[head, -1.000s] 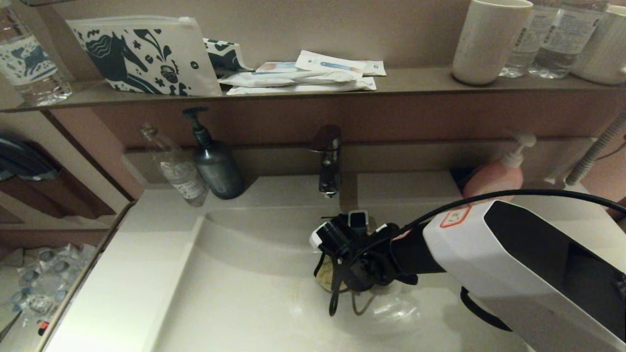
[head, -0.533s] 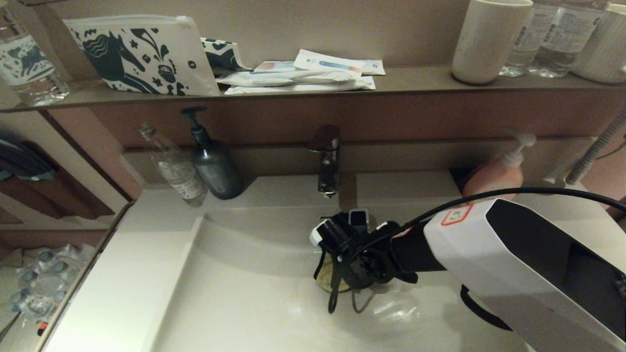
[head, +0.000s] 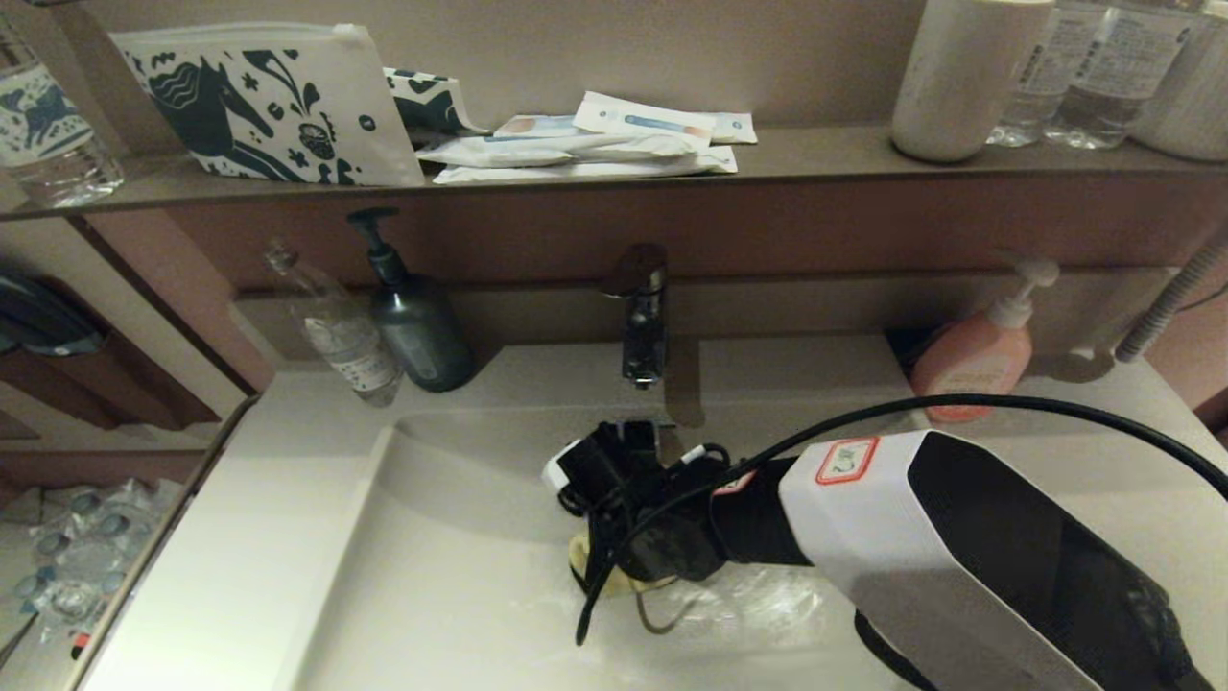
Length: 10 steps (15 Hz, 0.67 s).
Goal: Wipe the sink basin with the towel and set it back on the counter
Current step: Wipe the sink
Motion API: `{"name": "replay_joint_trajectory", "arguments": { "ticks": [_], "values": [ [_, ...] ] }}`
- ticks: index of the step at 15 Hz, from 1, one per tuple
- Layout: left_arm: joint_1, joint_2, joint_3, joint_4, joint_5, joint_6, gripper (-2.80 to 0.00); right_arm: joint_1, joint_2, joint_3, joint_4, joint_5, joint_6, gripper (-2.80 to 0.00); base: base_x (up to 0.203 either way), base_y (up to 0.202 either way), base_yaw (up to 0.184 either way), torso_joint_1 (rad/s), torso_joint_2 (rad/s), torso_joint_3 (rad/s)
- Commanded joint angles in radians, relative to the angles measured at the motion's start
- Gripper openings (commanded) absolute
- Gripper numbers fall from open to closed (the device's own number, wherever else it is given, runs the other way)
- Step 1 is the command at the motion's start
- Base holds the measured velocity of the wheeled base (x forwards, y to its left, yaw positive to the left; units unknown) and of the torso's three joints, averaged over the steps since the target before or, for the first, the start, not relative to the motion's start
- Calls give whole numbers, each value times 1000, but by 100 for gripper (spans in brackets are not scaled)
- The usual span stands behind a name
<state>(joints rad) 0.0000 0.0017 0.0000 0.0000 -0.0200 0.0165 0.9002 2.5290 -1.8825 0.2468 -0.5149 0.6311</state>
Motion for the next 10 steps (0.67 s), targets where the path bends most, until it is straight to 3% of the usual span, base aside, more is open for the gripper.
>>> {"name": "replay_joint_trajectory", "arguments": {
  "ticks": [1, 5, 10],
  "values": [
    [0, 1, 0, 0, 0, 0, -280, 26, 10, -34, 5, 20, 7, -280, 0, 0, 0, 0, 0, 0],
    [0, 1, 0, 0, 0, 0, -280, 36, 12, -76, -43, 179, 8, -280, 0, 0, 0, 0, 0, 0],
    [0, 1, 0, 0, 0, 0, -280, 36, 71, -79, -190, 180, -56, -280, 0, 0, 0, 0, 0, 0]
  ]
}}
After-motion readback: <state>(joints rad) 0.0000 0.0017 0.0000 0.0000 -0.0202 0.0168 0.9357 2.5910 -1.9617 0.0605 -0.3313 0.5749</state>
